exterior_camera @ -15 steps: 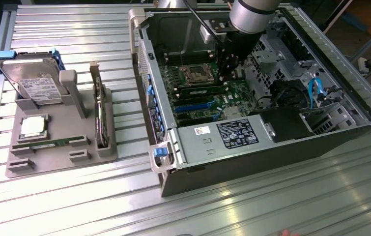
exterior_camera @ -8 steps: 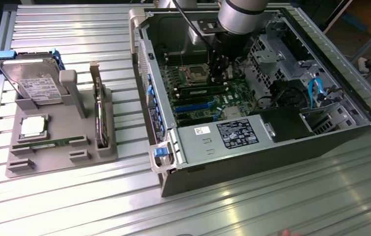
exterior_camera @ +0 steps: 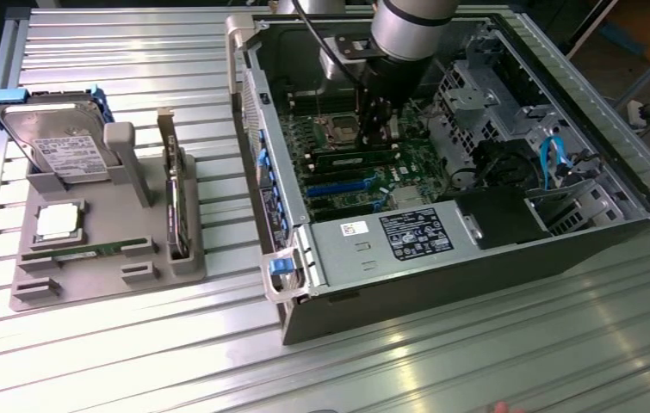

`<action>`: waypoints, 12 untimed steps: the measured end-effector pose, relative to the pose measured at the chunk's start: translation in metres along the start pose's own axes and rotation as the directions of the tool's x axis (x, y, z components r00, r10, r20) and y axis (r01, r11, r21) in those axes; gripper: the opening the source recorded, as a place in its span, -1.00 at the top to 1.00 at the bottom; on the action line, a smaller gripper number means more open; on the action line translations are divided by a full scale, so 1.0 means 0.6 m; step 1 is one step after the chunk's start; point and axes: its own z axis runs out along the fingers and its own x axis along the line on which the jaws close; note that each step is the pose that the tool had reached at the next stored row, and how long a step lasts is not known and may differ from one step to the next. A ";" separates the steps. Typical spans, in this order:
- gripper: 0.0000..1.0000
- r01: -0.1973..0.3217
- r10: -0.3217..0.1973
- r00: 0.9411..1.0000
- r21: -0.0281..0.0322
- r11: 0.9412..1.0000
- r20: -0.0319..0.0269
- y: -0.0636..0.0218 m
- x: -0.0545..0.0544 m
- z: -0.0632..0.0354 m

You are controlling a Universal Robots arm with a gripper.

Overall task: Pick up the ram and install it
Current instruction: 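Press down the ram until it locks into place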

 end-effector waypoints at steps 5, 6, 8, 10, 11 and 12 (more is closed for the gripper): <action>0.79 0.000 0.000 1.000 0.004 1.000 0.000 0.009 0.000 0.000; 0.79 0.000 0.000 1.000 0.004 1.000 0.000 0.009 0.000 0.000; 0.79 0.000 0.000 1.000 0.004 1.000 0.000 0.009 0.000 0.000; 0.79 0.000 0.000 1.000 0.004 1.000 0.000 0.010 0.000 0.001; 0.79 0.000 0.000 1.000 0.004 1.000 0.000 0.011 0.000 0.002; 0.79 0.000 0.000 1.000 0.004 1.000 0.000 0.011 0.000 0.002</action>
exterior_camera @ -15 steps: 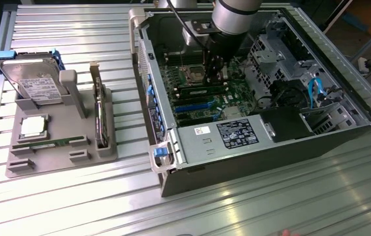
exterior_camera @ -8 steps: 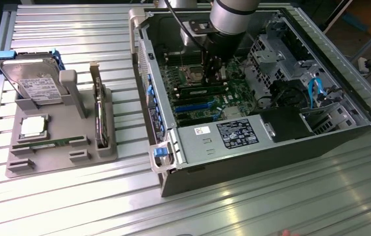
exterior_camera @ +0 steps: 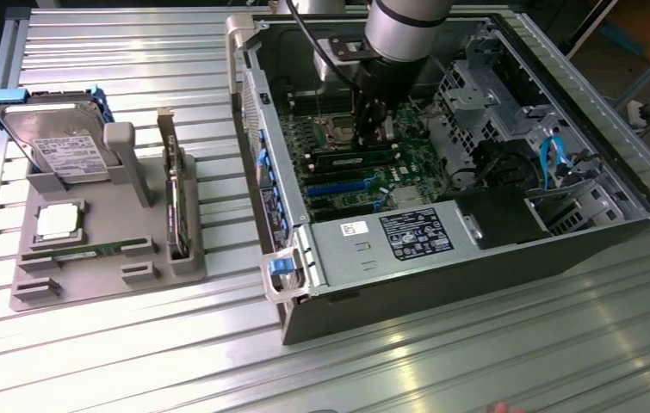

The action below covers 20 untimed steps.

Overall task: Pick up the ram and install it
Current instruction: 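Press down the ram until it locks into place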

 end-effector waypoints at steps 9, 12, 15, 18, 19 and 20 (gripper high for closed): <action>0.79 0.000 0.000 1.000 0.000 1.000 0.000 0.001 0.000 0.007; 0.79 0.000 0.000 1.000 0.000 1.000 0.000 0.001 0.000 0.007; 0.79 0.000 0.000 1.000 0.000 1.000 0.000 0.001 0.000 0.008; 0.79 0.000 0.000 1.000 0.000 1.000 0.000 0.001 0.001 0.009; 0.79 0.000 0.000 1.000 0.000 1.000 0.000 0.001 0.001 0.010; 0.79 0.000 0.000 1.000 0.000 1.000 0.000 0.001 0.001 0.010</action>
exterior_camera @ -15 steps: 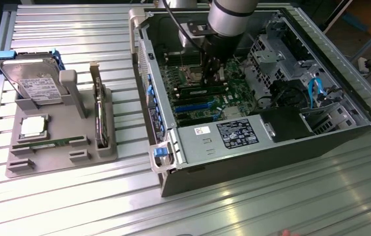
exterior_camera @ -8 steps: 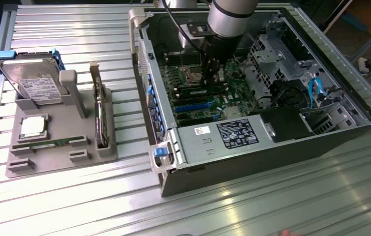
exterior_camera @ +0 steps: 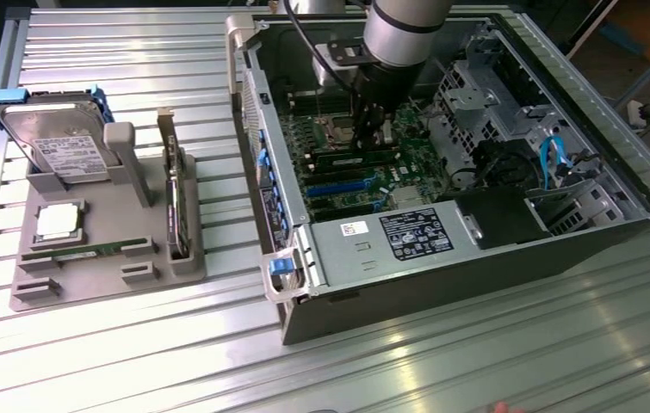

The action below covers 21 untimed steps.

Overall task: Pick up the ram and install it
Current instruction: 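Press down the ram until it locks into place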

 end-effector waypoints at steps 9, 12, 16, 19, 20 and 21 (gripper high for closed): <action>0.79 0.000 0.000 1.000 0.000 1.000 0.000 0.000 0.001 0.002; 0.79 0.000 0.000 1.000 0.000 1.000 0.000 0.000 0.001 0.003; 0.79 0.000 0.000 1.000 0.000 1.000 0.000 0.000 0.002 0.003; 0.79 0.000 0.000 1.000 0.000 1.000 0.000 0.000 0.003 0.004; 0.79 0.000 0.000 1.000 0.000 1.000 0.000 0.000 0.003 0.004; 0.79 0.000 0.000 1.000 0.000 1.000 0.000 0.000 0.003 0.005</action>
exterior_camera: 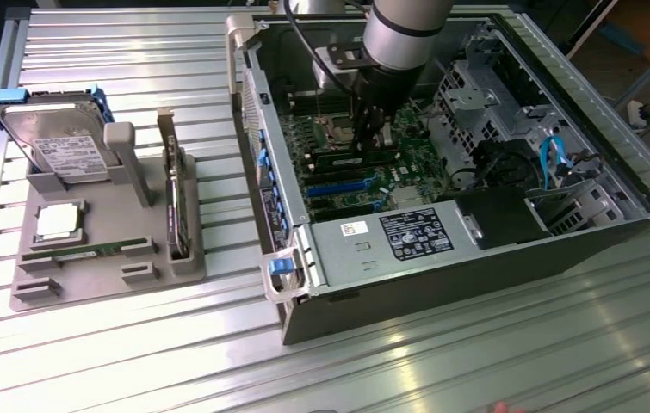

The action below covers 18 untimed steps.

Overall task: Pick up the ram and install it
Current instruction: 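Press down the ram until it locks into place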

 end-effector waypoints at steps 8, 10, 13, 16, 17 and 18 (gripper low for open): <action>0.79 0.000 0.000 1.000 0.000 1.000 0.000 0.001 0.000 0.005; 0.79 0.000 0.000 1.000 0.000 1.000 0.000 0.001 0.000 0.005; 0.79 0.000 0.000 1.000 0.000 1.000 0.000 0.001 0.000 0.006; 0.79 0.000 0.000 1.000 0.000 1.000 0.000 0.001 0.000 0.007; 0.79 0.000 0.000 1.000 0.000 1.000 0.000 0.001 0.000 0.008; 0.79 0.000 0.000 1.000 0.000 1.000 0.000 0.001 0.000 0.009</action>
